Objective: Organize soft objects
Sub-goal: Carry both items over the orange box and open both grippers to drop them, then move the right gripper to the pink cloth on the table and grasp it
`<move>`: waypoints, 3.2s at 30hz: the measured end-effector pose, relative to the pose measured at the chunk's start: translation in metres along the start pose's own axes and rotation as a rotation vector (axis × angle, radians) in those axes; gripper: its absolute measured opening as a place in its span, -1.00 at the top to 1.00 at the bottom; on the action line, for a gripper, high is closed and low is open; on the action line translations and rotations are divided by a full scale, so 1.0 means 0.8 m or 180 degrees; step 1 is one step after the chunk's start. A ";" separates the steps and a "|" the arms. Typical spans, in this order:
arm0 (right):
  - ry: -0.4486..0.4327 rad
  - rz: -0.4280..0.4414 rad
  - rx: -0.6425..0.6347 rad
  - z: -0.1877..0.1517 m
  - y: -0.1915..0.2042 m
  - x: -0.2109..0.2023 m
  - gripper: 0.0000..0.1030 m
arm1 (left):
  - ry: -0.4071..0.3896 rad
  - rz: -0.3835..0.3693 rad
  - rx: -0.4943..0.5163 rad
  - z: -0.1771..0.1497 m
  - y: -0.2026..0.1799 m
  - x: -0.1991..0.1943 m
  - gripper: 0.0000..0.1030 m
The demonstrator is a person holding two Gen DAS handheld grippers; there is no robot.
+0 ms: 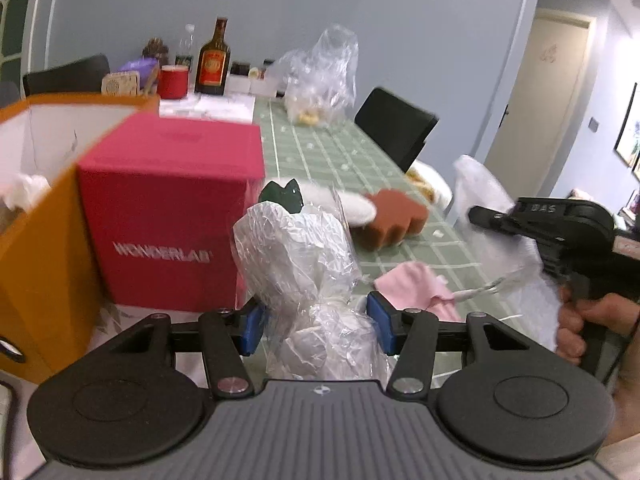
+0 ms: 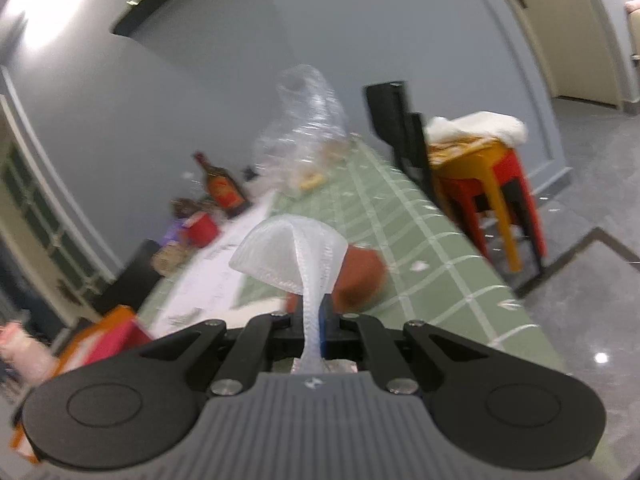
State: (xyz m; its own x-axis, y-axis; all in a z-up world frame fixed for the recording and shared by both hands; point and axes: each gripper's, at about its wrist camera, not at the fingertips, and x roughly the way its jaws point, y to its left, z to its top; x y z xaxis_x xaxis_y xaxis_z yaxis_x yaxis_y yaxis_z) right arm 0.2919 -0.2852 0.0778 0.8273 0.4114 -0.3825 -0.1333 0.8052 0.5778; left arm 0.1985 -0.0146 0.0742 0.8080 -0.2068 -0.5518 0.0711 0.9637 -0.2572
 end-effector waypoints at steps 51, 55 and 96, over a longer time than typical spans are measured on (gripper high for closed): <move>0.1849 0.0589 -0.3276 -0.147 0.481 0.373 -0.01 | -0.0219 0.0964 0.0347 0.125 0.276 -0.114 -0.18; 0.1514 0.0603 -0.3020 -0.111 0.459 0.330 -0.31 | -0.0029 0.1164 0.0556 0.118 0.263 -0.092 -0.18; -0.0032 -0.0089 -0.1206 -0.014 0.110 0.020 -0.95 | -0.1066 0.0480 0.0238 0.123 0.056 -0.232 -0.74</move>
State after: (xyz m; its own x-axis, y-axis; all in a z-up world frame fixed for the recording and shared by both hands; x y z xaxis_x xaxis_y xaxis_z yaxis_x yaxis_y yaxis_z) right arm 0.2870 -0.2028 0.1147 0.8385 0.3843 -0.3863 -0.3013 0.9177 0.2590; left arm 0.1092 0.0833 0.2432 0.9583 -0.0068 -0.2858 -0.0309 0.9914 -0.1275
